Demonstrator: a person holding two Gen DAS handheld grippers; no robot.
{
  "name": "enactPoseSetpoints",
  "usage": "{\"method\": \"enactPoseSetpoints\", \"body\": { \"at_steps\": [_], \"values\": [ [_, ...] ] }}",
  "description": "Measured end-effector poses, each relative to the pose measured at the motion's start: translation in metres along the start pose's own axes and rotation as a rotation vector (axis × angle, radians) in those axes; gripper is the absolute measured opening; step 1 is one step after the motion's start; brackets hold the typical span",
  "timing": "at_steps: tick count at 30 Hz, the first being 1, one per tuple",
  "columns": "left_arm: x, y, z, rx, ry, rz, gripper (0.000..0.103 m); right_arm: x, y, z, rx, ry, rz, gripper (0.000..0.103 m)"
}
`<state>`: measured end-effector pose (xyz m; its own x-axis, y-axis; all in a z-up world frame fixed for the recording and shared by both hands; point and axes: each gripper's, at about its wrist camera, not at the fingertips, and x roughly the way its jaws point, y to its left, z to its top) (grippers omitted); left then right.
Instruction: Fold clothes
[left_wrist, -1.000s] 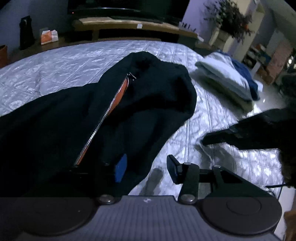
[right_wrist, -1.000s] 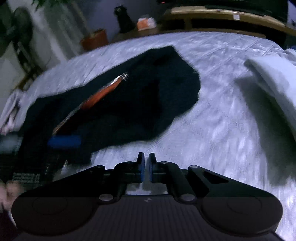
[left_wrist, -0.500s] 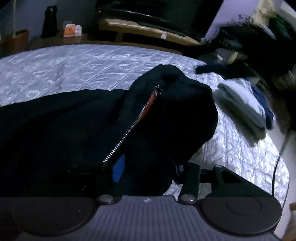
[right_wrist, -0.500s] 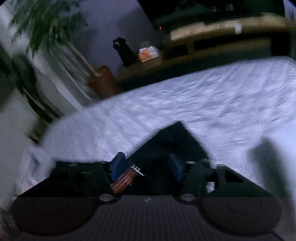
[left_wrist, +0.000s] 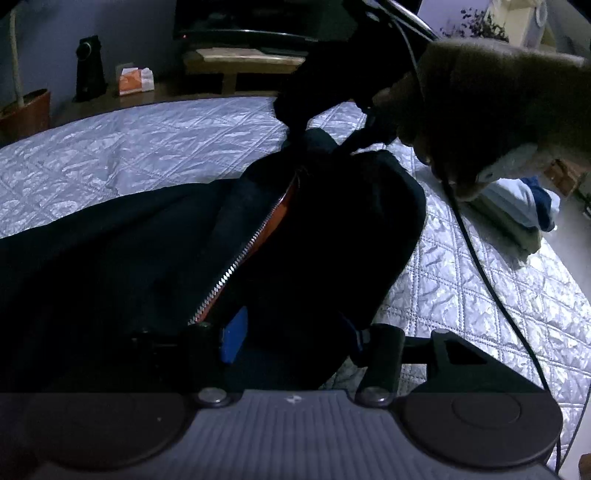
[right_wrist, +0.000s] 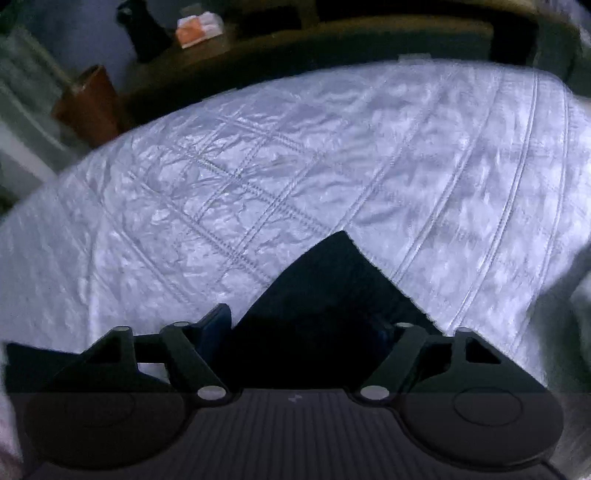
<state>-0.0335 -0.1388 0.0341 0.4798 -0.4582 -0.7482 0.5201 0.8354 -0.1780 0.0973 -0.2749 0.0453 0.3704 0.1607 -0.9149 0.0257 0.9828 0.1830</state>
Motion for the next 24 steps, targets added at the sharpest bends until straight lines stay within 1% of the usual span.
{"method": "enactPoseSetpoints", "body": {
  "at_steps": [1,2,3,5,7,8,9,11,13,16,18,20,22,23,24],
  "values": [
    [0.0,-0.001,0.0,0.006,0.0,0.002,0.051,0.0,-0.003,0.0,0.007,-0.005,0.003,0.046],
    [0.0,-0.001,-0.001,0.011,-0.001,0.005,0.051,0.0,-0.006,-0.001,0.017,-0.01,0.009,0.015],
    [0.0,-0.002,-0.001,0.018,-0.002,0.008,0.052,-0.001,-0.013,-0.003,0.055,-0.014,0.05,0.011],
    [0.0,-0.004,-0.001,0.027,-0.001,0.011,0.053,-0.01,-0.021,-0.008,0.08,-0.06,0.077,0.006],
    [0.001,-0.005,-0.001,0.033,0.001,0.013,0.055,-0.025,-0.035,-0.009,0.134,-0.114,0.156,0.005],
    [0.001,-0.005,-0.001,0.035,0.001,0.013,0.057,-0.037,-0.041,-0.013,0.153,-0.164,0.225,0.005],
    [0.001,-0.006,-0.001,0.039,0.0,0.012,0.058,-0.053,-0.048,-0.022,0.163,-0.233,0.317,0.005],
    [0.001,-0.007,-0.001,0.05,-0.002,0.013,0.06,-0.082,-0.057,-0.045,0.151,-0.351,0.425,0.005],
    [0.002,-0.009,-0.001,0.064,-0.004,0.02,0.061,-0.104,-0.068,-0.071,0.152,-0.42,0.463,0.005],
    [0.001,-0.008,-0.002,0.063,-0.004,0.018,0.061,-0.109,-0.093,-0.107,0.239,-0.42,0.476,0.005],
    [-0.002,-0.006,-0.003,0.041,-0.001,0.007,0.061,-0.104,-0.107,-0.133,0.27,-0.407,0.454,0.005],
    [-0.003,0.0,-0.001,-0.005,0.006,-0.014,0.06,-0.085,-0.12,-0.152,0.335,-0.358,0.415,0.005],
    [-0.007,0.006,-0.002,-0.026,0.009,-0.019,0.055,-0.066,-0.133,-0.168,0.395,-0.316,0.391,0.005],
    [-0.008,0.009,-0.003,-0.037,0.011,-0.021,0.053,-0.06,-0.132,-0.17,0.391,-0.303,0.375,0.006],
    [-0.01,0.012,-0.004,-0.047,0.013,-0.024,0.053,-0.053,-0.13,-0.172,0.388,-0.29,0.359,0.006]
  ]
}}
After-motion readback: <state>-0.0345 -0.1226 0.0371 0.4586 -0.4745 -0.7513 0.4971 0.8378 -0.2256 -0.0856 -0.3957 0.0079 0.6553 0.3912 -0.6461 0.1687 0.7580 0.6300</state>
